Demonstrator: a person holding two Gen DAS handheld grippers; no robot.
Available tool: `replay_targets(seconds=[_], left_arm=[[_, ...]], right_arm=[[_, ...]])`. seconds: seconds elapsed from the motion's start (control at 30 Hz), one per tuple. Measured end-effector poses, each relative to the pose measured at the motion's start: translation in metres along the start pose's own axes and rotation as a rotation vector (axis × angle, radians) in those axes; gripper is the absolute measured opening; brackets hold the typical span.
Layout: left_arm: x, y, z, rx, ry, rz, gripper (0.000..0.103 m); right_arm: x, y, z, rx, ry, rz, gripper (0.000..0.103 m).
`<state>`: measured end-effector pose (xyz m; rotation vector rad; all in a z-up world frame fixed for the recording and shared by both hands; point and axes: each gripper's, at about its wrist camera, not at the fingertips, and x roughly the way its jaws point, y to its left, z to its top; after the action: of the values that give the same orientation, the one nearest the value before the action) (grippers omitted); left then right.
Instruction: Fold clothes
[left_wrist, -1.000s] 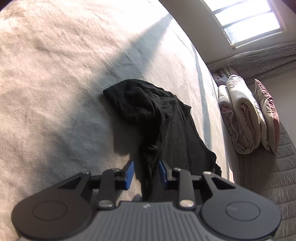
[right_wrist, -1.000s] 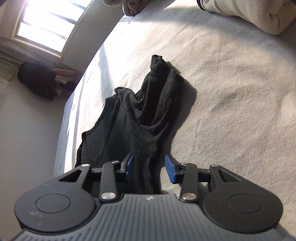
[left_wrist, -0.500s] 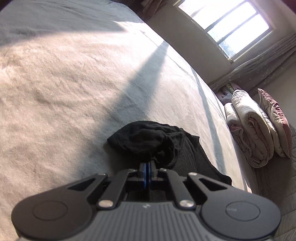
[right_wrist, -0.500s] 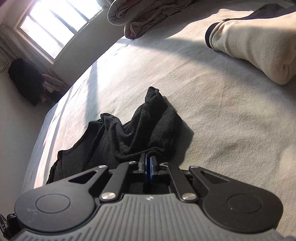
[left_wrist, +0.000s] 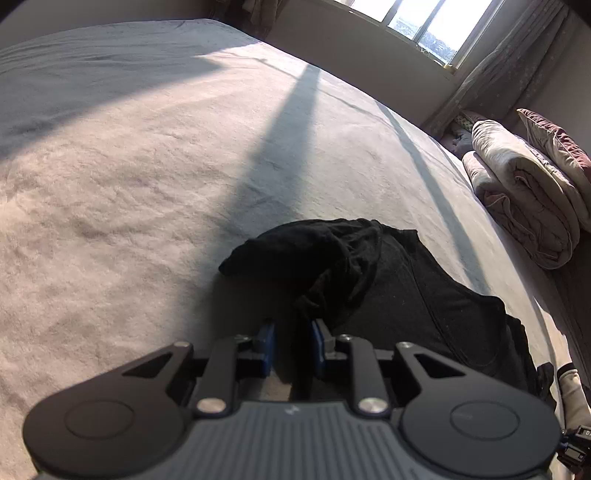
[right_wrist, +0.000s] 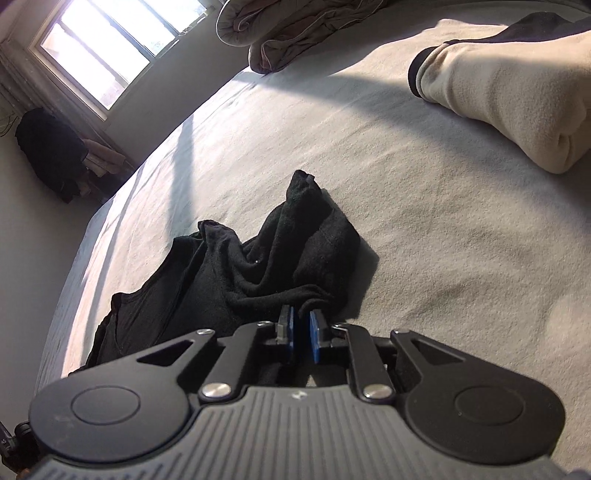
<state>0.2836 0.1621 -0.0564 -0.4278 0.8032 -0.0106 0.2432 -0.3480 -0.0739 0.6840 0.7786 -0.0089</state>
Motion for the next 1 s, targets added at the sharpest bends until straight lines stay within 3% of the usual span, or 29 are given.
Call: replay_targets(seconds=[0.1, 0.2, 0.33, 0.47, 0.63, 1.0], left_arm=[[-0.020, -0.017, -0.011, 0.098, -0.007, 0.029, 0.033], [-0.039, -0.036, -0.024, 0.176, -0.006, 0.008, 0.037], [-0.057, -0.062, -0.043, 0.243, 0.029, -0.046, 0.038], [-0.070, -0.090, -0.063, 0.285, 0.094, -0.110, 0.038], [-0.074, -0.130, -0.083, 0.291, 0.190, -0.220, 0.038], [-0.056, -0.225, -0.120, 0.338, 0.305, -0.323, 0.030]], right_arm=[[-0.015, -0.002, -0.009, 0.003, 0.042, 0.013, 0.021], [-0.033, -0.001, -0.022, -0.029, 0.078, 0.017, 0.034], [-0.060, 0.002, -0.042, -0.115, 0.121, -0.025, 0.034], [-0.083, -0.004, -0.059, -0.105, 0.155, -0.025, 0.034], [-0.105, -0.004, -0.080, -0.150, 0.199, -0.039, 0.034], [-0.127, -0.009, -0.123, -0.229, 0.229, 0.091, 0.035]])
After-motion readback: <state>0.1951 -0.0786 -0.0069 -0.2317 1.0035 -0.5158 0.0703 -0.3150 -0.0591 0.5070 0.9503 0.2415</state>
